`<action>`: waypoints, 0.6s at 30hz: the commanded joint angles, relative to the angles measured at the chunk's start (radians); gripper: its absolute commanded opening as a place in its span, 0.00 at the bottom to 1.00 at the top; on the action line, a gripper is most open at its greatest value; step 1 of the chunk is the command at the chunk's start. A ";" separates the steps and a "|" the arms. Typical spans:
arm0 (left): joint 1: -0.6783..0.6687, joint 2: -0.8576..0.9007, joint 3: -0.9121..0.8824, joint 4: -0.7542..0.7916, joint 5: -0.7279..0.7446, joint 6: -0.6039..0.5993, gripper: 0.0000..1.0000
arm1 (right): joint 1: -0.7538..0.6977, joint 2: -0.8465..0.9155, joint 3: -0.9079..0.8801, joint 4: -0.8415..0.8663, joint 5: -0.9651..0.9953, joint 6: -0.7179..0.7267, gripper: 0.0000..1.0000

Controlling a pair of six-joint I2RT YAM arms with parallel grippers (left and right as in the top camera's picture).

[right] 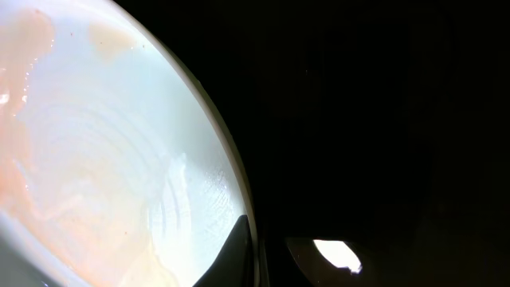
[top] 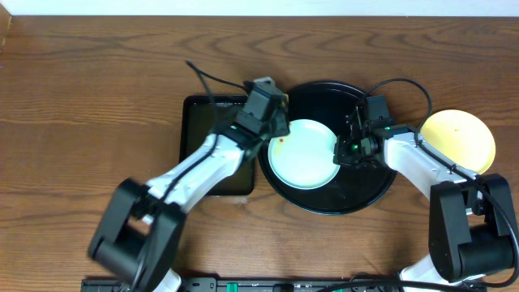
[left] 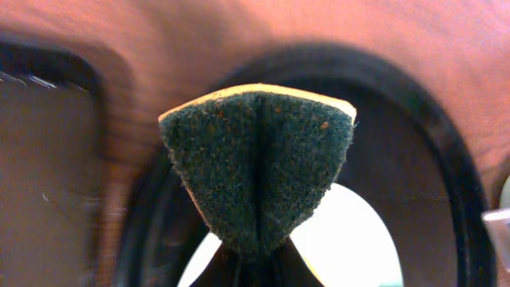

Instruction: Clean dirty plates on tray and stack at the side

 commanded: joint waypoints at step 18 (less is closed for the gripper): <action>0.133 -0.054 0.002 -0.270 -0.049 0.047 0.08 | 0.006 0.004 -0.006 0.021 0.117 -0.018 0.01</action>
